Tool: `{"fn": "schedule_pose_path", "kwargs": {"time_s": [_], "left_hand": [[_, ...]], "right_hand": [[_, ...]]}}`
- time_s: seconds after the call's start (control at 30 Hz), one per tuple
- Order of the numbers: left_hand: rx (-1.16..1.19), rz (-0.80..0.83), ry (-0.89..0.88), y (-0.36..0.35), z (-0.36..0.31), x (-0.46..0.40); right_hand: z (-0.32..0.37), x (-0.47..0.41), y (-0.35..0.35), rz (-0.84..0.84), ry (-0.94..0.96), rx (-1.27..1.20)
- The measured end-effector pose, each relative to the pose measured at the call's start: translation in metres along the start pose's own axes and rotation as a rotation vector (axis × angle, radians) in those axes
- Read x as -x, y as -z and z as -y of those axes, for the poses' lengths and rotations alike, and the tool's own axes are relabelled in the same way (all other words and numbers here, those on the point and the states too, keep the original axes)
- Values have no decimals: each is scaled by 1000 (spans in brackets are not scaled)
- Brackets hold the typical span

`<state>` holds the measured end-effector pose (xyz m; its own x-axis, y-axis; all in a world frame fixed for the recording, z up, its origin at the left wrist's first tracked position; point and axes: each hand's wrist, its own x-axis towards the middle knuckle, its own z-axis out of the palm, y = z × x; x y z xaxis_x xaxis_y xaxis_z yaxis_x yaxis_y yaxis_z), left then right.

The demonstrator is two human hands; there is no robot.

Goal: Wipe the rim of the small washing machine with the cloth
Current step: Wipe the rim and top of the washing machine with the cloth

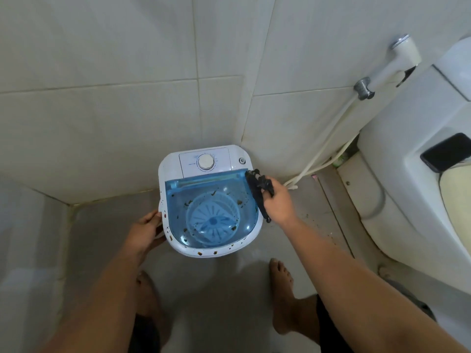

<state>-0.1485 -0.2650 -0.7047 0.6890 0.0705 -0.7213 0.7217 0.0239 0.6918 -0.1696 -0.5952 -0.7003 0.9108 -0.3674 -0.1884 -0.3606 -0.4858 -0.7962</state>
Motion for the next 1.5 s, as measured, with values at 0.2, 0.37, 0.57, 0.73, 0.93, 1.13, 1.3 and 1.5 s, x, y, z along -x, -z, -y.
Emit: {"fn": "schedule_pose_path", "kwargs": {"time_s": [0.2,0.37,0.57,0.73,0.93,1.13,1.3,1.5], "left_hand": [[-8,-2,30,4,5,-7],[-4,-15,49,2,1,-1],[-12,16,88,4,7,12],[-31,32,79,11,15,10],[-27,52,62,12,18,4],[-47,68,70,21,20,-4],[-72,50,46,16,15,3],[-74,55,13,18,13,2]], "right_hand": [[-24,74,-15,-102,-56,-25],[-17,151,-26,106,-27,-82],[-12,118,-9,-155,-111,-223],[-12,131,-27,-180,51,49],[-14,165,-59,-28,370,373],[8,168,-83,139,629,559],[18,163,-85,276,723,643],[-14,147,-19,188,617,674]]}}
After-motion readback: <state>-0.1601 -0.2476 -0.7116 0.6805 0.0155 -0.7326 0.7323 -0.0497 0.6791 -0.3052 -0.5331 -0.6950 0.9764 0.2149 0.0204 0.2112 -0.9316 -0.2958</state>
